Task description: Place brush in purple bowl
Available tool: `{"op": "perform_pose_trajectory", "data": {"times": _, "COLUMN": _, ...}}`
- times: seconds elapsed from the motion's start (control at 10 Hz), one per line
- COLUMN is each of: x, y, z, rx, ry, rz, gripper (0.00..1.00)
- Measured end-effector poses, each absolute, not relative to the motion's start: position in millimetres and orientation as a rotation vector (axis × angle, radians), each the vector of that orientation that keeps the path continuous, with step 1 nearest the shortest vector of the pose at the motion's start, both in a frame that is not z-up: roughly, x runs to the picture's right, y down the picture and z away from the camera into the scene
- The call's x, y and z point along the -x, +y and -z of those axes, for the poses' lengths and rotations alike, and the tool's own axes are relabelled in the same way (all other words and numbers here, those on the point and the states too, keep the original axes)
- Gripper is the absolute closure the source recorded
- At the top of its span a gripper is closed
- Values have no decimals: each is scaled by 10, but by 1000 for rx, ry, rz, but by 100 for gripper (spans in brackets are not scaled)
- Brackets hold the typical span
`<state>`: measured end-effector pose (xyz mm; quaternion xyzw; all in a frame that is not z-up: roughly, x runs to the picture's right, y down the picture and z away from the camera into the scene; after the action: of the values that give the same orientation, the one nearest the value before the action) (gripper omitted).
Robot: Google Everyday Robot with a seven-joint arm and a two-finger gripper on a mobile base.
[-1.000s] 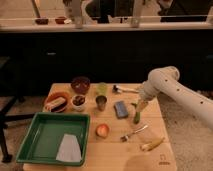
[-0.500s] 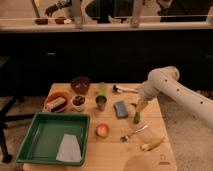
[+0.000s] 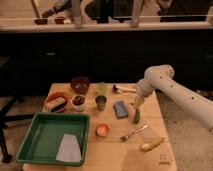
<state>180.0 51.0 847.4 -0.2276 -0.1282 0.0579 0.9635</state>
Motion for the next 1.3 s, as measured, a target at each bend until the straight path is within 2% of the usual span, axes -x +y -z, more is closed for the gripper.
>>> {"op": "perform_pose_trajectory", "data": {"times": 0.8, "x": -1763, "y": 222, "z": -9059, "rx": 393, "ry": -196, "rz": -116, "gripper": 20}}
{"op": "perform_pose_trajectory", "data": {"times": 1.3, "x": -1829, "y": 137, "z": -9461, "rx": 432, "ry": -144, "rz": -132, "gripper": 20}}
